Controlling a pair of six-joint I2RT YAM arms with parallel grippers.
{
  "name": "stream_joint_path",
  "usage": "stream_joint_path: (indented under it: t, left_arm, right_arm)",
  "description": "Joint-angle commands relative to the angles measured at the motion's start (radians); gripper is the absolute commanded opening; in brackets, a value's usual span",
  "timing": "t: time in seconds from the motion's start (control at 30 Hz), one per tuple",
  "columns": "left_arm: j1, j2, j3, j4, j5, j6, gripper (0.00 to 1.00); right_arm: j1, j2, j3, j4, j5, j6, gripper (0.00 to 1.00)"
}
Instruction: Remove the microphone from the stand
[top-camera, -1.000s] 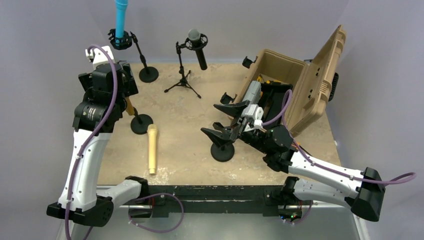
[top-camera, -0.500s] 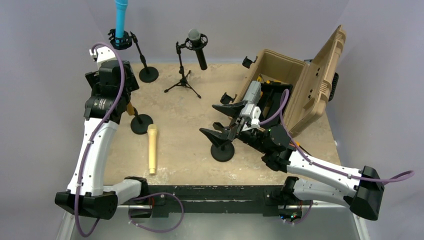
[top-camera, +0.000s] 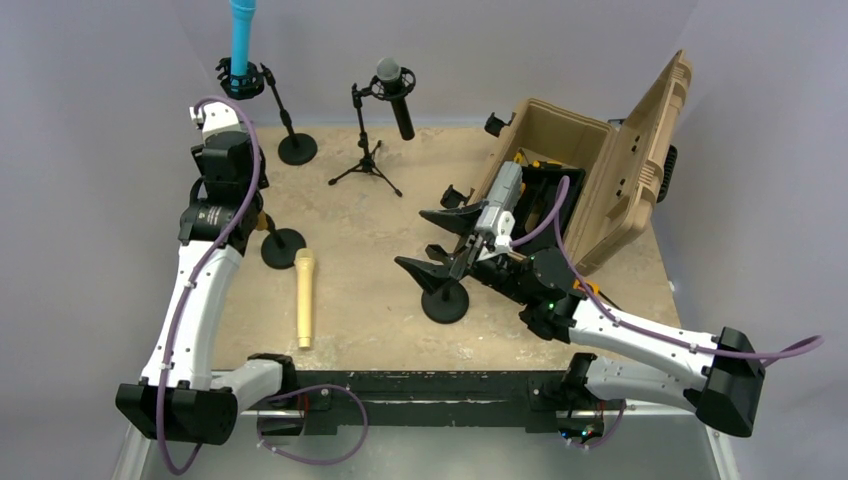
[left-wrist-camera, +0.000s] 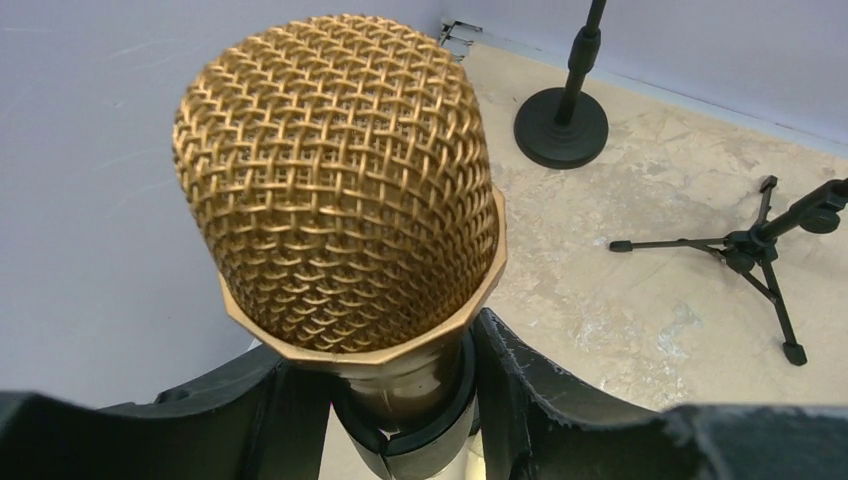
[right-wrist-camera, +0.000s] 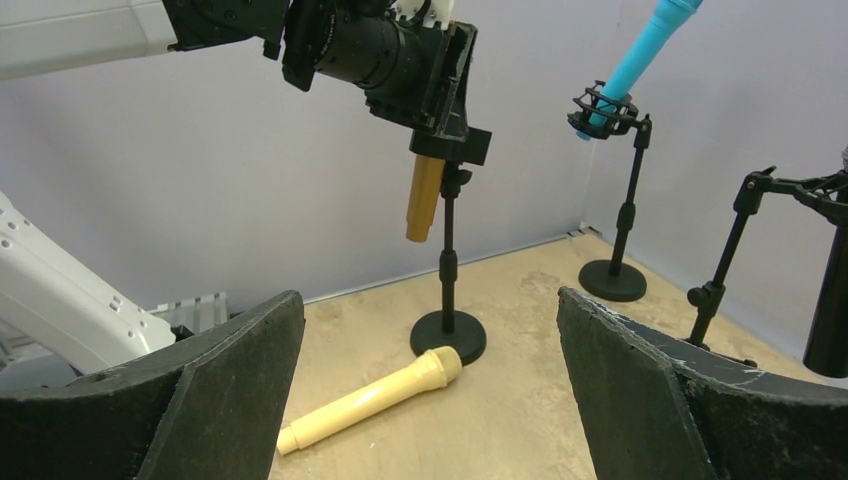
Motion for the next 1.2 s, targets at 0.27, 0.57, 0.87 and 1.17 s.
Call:
stream_joint_path:
  t: [0.27, 0.57, 0.87, 1.17]
  left_arm:
    - [0.021, -0.067, -0.054, 0.148, 0.046, 0.09, 0.28]
    - [0.021, -0.163, -0.138, 0.197, 0.175, 0.161, 0.18]
    - [0.021, -0.221, -0.175, 0.206, 0.252, 0.228, 0.19]
    - [0.022, -0.245, -0.178, 0.212, 0.176, 0.209, 0.69]
  right_arm:
    - [0.0, -0.023, 0.031, 0.036, -0.003, 0.015, 0.94]
    - [-0.001, 0.136, 0.17, 0.056, -0.065, 0.022, 0.94]
    - [0.001, 0.384, 0.412, 0.038, -0.153, 0.012, 0.94]
    - [0.001, 0.526, 0.529, 0.087, -0.205, 0.087, 0.93]
